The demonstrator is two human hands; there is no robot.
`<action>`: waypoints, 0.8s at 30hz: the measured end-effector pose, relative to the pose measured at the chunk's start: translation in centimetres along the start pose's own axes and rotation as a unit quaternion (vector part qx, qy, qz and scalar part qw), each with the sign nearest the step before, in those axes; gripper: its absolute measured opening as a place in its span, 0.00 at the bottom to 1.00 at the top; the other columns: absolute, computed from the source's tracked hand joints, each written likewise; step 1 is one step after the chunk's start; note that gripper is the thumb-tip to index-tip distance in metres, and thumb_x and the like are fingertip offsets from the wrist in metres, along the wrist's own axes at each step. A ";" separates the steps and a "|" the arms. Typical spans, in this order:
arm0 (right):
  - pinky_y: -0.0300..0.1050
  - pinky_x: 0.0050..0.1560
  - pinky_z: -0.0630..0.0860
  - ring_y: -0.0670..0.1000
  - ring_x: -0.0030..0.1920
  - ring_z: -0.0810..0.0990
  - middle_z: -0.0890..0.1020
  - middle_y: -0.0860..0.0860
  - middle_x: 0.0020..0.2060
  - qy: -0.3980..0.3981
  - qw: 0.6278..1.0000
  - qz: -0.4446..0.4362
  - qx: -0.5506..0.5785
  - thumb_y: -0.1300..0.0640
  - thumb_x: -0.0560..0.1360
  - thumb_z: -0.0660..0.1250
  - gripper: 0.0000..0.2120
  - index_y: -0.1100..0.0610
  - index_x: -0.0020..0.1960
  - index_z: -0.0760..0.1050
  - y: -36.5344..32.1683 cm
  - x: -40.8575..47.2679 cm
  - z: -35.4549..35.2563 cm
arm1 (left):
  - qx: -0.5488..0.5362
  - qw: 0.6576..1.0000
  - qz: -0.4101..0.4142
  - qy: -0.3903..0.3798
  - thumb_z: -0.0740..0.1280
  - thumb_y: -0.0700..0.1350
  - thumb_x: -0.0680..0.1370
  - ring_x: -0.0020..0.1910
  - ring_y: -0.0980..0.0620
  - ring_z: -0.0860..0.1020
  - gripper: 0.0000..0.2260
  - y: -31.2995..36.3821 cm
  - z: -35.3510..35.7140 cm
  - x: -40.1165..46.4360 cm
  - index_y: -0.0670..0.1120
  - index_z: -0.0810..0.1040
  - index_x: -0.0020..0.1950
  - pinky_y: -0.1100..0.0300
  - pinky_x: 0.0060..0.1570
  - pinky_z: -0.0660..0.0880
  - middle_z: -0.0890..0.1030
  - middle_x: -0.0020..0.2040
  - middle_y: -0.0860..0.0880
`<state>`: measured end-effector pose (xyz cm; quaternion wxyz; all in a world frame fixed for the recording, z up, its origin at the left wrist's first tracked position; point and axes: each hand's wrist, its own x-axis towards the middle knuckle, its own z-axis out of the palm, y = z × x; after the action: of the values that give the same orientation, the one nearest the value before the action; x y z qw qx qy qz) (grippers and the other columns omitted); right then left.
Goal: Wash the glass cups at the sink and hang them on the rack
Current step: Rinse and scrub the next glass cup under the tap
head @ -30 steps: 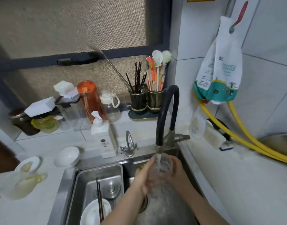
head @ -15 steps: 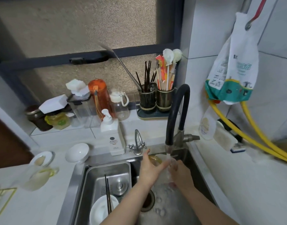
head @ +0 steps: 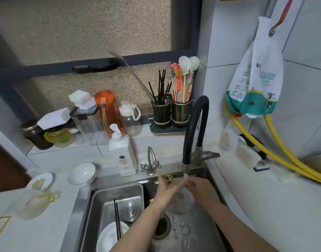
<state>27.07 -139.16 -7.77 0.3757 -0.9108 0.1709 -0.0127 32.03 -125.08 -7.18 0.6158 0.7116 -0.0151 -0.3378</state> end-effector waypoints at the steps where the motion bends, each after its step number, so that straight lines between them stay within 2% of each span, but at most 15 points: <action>1: 0.48 0.45 0.77 0.49 0.39 0.79 0.82 0.49 0.38 0.001 1.000 0.006 -0.008 0.45 0.78 0.60 0.16 0.55 0.44 0.80 -0.1 -0.2 -0.3 | -0.024 1.000 -0.008 -0.012 0.77 0.68 0.53 0.72 0.48 0.66 0.65 -0.1 0.0 -0.1 0.59 0.38 0.77 0.46 0.71 0.64 0.63 0.76 0.48; 3: 0.43 0.43 0.74 0.45 0.38 0.79 0.81 0.46 0.36 -0.007 1.000 0.018 -0.016 0.42 0.77 0.59 0.16 0.50 0.42 0.79 -0.2 -0.7 -0.9 | -0.085 0.996 -0.008 -0.034 0.78 0.62 0.59 0.69 0.47 0.70 0.58 -0.2 0.3 -0.3 0.58 0.43 0.77 0.50 0.66 0.69 0.67 0.73 0.47; 4: 0.43 0.46 0.75 0.46 0.41 0.80 0.82 0.45 0.38 -0.017 0.999 0.026 0.013 0.42 0.77 0.59 0.16 0.51 0.45 0.81 -0.3 -0.7 -1.1 | -0.114 0.993 -0.014 -0.036 0.77 0.58 0.64 0.66 0.47 0.73 0.50 -0.4 0.5 -0.4 0.56 0.50 0.77 0.51 0.60 0.73 0.72 0.69 0.47; 6: 0.47 0.54 0.75 0.49 0.49 0.81 0.84 0.49 0.45 -0.060 0.980 0.083 0.170 0.44 0.77 0.61 0.16 0.54 0.51 0.81 -0.5 -1.1 -1.7 | -0.164 0.986 -0.027 -0.030 0.73 0.52 0.70 0.57 0.45 0.79 0.30 -0.9 1.2 -0.2 0.50 0.65 0.68 0.49 0.50 0.78 0.80 0.58 0.45; 8: 0.47 0.58 0.74 0.49 0.53 0.80 0.83 0.49 0.50 -0.099 0.931 0.130 0.328 0.45 0.77 0.63 0.13 0.51 0.54 0.80 -1.1 -1.5 -1.8 | -0.193 0.979 -0.049 -0.038 0.70 0.51 0.74 0.55 0.42 0.81 0.19 -1.1 1.5 0.1 0.49 0.71 0.62 0.44 0.51 0.79 0.82 0.55 0.43; 9: 0.46 0.59 0.74 0.48 0.54 0.79 0.82 0.47 0.51 -0.097 0.923 0.127 0.350 0.46 0.78 0.62 0.11 0.49 0.54 0.78 -1.1 -1.7 -1.8 | -0.175 0.983 -0.049 -0.039 0.69 0.52 0.75 0.55 0.42 0.81 0.17 -1.2 1.6 0.3 0.49 0.73 0.61 0.42 0.54 0.78 0.83 0.55 0.43; 11: 0.44 0.59 0.73 0.45 0.54 0.78 0.81 0.44 0.50 -0.081 0.942 0.089 0.314 0.49 0.79 0.61 0.08 0.46 0.55 0.77 -1.0 -1.5 -1.6 | -0.025 0.999 -0.019 -0.003 0.66 0.55 0.76 0.55 0.42 0.81 0.15 -0.9 1.6 0.7 0.48 0.76 0.59 0.45 0.56 0.77 0.83 0.54 0.44; 13: 0.44 0.51 0.73 0.45 0.45 0.79 0.81 0.45 0.42 -0.060 0.960 0.039 0.272 0.52 0.79 0.61 0.09 0.46 0.45 0.79 -1.0 -1.4 -1.2 | 0.191 0.979 0.012 0.074 0.64 0.55 0.77 0.52 0.41 0.81 0.15 -1.2 1.6 2.0 0.45 0.78 0.55 0.48 0.53 0.78 0.82 0.53 0.43; 14: 0.46 0.46 0.72 0.46 0.41 0.78 0.81 0.49 0.39 -0.039 0.965 0.020 0.260 0.54 0.80 0.61 0.12 0.49 0.41 0.79 -0.7 -1.1 -0.7 | 0.235 0.967 0.014 0.100 0.63 0.54 0.78 0.48 0.40 0.82 0.14 -1.2 1.7 2.3 0.44 0.78 0.52 0.48 0.49 0.79 0.82 0.51 0.42; 15: 0.47 0.44 0.72 0.49 0.41 0.78 0.80 0.53 0.39 -0.009 0.967 0.006 0.255 0.55 0.80 0.61 0.11 0.53 0.40 0.78 -0.4 -0.8 -0.1 | 0.231 0.966 0.008 0.117 0.62 0.56 0.78 0.45 0.39 0.82 0.16 -1.3 1.9 2.6 0.43 0.78 0.49 0.46 0.45 0.80 0.82 0.49 0.40; 17: 0.44 0.49 0.75 0.50 0.48 0.79 0.80 0.54 0.47 0.050 0.974 0.000 0.223 0.55 0.79 0.62 0.08 0.56 0.49 0.79 0.2 -0.3 1.0 | 0.196 0.972 -0.030 0.130 0.61 0.57 0.79 0.43 0.37 0.83 0.19 -1.0 2.2 2.2 0.41 0.78 0.47 0.45 0.40 0.81 0.81 0.47 0.39; 19: 0.38 0.54 0.74 0.50 0.56 0.77 0.78 0.52 0.56 0.091 0.974 0.017 0.205 0.55 0.78 0.63 0.12 0.57 0.59 0.77 0.6 -0.1 1.7 | 0.099 0.985 -0.054 0.131 0.60 0.48 0.81 0.44 0.36 0.82 0.13 -0.5 2.8 1.3 0.40 0.79 0.48 0.43 0.39 0.81 0.81 0.47 0.38; 21: 0.34 0.56 0.70 0.49 0.59 0.75 0.75 0.51 0.59 0.107 0.967 0.023 0.232 0.56 0.78 0.63 0.14 0.58 0.62 0.75 0.6 -0.2 2.2 | -0.076 0.987 -0.091 0.106 0.59 0.40 0.81 0.41 0.37 0.82 0.08 -0.1 3.4 0.3 0.43 0.78 0.49 0.42 0.36 0.81 0.82 0.45 0.39; 22: 0.35 0.58 0.70 0.48 0.60 0.74 0.75 0.51 0.61 0.111 0.965 0.017 0.239 0.58 0.78 0.63 0.14 0.58 0.63 0.74 0.5 -0.3 2.2 | -0.126 0.984 -0.088 0.093 0.58 0.39 0.81 0.40 0.39 0.82 0.08 -0.1 3.4 0.1 0.44 0.78 0.51 0.43 0.36 0.81 0.83 0.45 0.40; 24: 0.38 0.58 0.71 0.48 0.60 0.75 0.75 0.50 0.61 0.100 0.953 0.029 0.286 0.59 0.79 0.62 0.13 0.55 0.64 0.73 0.5 -0.4 2.4 | -0.156 0.984 -0.059 0.060 0.59 0.39 0.81 0.40 0.43 0.83 0.10 -0.2 3.1 -0.1 0.47 0.77 0.57 0.50 0.35 0.81 0.83 0.48 0.41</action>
<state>26.96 -137.73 -9.76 0.6016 -0.7540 0.2231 -0.1408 30.34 -127.69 -7.30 0.6980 0.6257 0.1163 -0.3283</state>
